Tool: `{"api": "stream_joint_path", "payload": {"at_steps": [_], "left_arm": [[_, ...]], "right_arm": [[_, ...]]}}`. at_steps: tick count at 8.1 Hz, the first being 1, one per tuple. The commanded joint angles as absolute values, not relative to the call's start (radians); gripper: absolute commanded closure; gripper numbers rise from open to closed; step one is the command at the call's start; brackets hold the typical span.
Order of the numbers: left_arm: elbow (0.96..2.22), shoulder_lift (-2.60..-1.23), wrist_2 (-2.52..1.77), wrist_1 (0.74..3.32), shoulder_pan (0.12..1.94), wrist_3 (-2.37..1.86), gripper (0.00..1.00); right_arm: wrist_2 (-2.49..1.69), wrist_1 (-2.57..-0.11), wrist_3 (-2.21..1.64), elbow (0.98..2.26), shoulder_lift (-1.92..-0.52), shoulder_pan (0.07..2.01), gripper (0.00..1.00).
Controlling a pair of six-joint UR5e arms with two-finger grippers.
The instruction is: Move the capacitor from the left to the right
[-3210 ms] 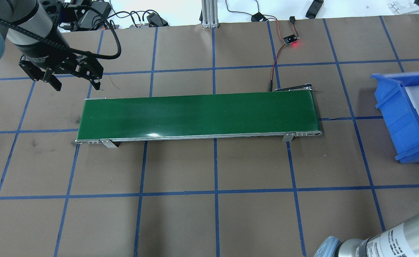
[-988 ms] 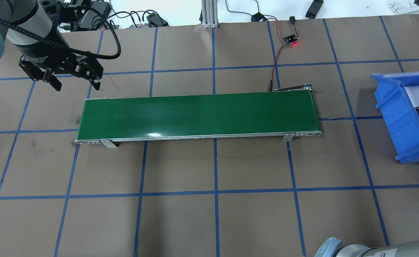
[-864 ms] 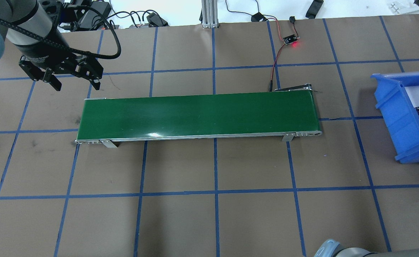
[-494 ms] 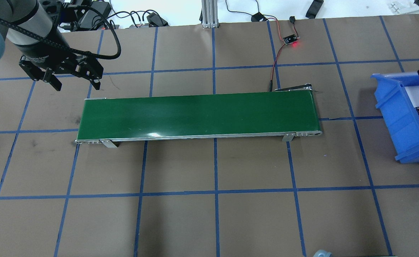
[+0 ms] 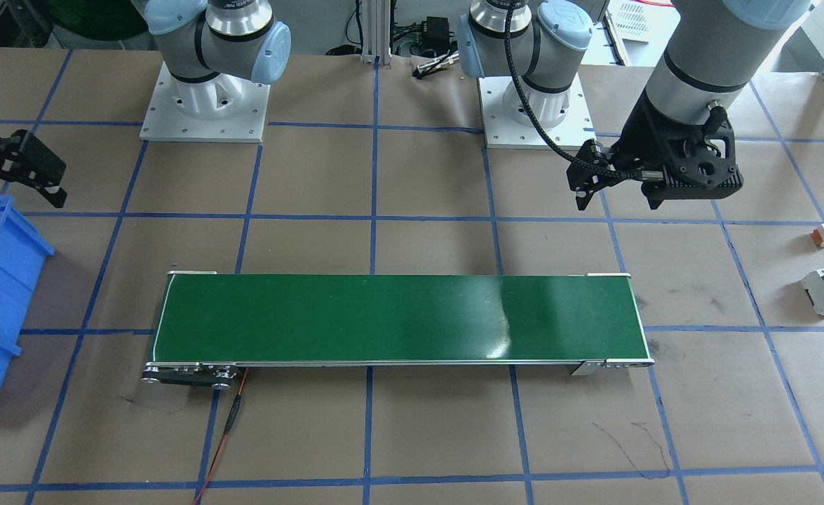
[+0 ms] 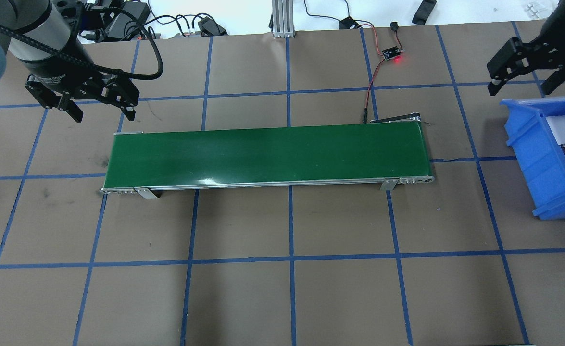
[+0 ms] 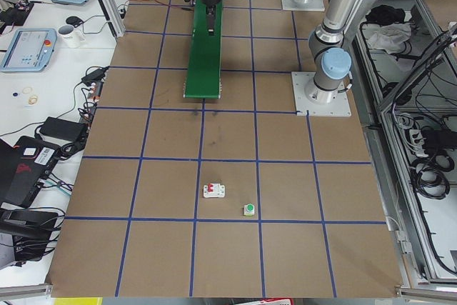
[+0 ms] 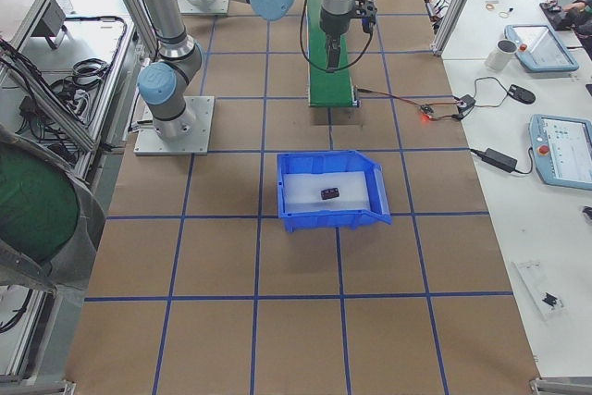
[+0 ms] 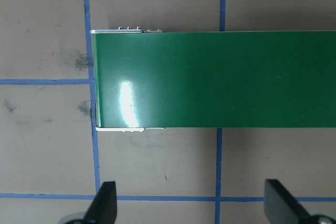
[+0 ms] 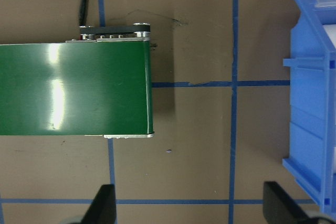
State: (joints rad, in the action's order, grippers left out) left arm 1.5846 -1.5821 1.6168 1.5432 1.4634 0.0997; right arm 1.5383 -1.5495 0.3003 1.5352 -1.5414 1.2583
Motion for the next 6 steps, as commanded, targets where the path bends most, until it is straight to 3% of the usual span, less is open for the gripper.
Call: {"api": "stream_joint_path", "payload": {"at_steps": [1, 6], "left_arm": [[1.585, -1.582, 1.617, 1.543, 1.463, 0.100, 0.00], [1.585, -1.582, 1.617, 1.543, 1.463, 0.100, 0.00]], "right_arm": [[1.539, -1.537, 0.186, 1.534, -1.542, 1.371, 0.00], [1.534, -1.552, 0.005, 1.549, -1.539, 1.554, 0.00]]}}
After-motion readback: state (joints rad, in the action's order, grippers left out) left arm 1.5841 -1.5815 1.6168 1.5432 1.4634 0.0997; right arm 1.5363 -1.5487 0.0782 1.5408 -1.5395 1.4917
